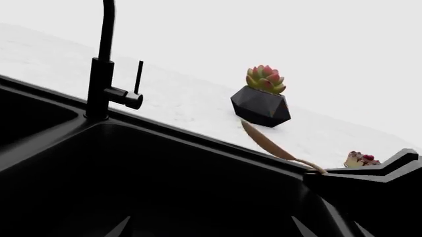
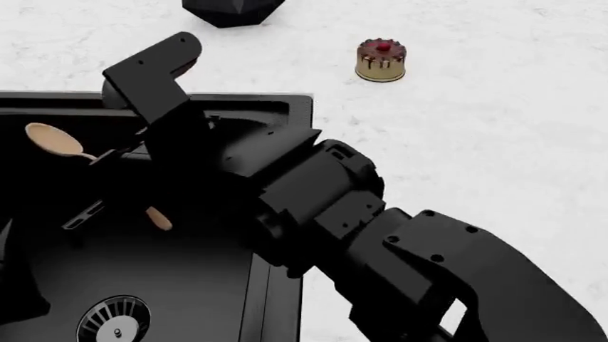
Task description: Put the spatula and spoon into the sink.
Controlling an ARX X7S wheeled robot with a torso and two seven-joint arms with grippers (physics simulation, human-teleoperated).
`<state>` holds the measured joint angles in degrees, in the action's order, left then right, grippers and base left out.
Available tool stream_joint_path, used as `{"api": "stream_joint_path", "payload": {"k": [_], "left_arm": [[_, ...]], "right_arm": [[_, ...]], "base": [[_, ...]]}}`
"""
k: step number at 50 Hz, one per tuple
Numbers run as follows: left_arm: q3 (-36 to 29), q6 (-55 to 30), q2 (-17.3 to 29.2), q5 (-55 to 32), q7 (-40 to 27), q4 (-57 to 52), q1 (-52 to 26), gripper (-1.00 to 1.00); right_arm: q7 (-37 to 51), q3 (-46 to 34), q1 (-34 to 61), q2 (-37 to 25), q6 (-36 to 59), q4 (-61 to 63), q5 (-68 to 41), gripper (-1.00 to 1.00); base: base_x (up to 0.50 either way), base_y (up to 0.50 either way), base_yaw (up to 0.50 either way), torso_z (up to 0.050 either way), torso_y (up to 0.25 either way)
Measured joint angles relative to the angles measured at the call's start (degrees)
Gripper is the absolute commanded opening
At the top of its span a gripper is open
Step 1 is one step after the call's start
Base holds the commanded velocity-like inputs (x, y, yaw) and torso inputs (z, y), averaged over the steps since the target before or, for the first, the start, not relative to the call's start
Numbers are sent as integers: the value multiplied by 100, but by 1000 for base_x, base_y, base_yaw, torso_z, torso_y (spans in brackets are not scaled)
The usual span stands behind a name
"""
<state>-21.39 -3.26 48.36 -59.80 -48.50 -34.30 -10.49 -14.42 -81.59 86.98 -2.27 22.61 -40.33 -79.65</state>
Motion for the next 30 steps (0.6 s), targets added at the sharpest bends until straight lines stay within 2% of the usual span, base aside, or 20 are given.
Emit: {"api": "stream_joint_path", "payload": {"k": [11, 30], "left_arm": [[38, 25, 39, -6, 3, -33, 39, 100], [82, 50, 79, -6, -35, -107, 109, 100]], "right_arm": [[77, -633, -46, 71, -95, -25, -232, -100], [92, -860, -411, 100, 378, 170, 390, -100]], "base": [[0, 0, 0, 0, 0], [0, 0, 0, 0, 0]]}}
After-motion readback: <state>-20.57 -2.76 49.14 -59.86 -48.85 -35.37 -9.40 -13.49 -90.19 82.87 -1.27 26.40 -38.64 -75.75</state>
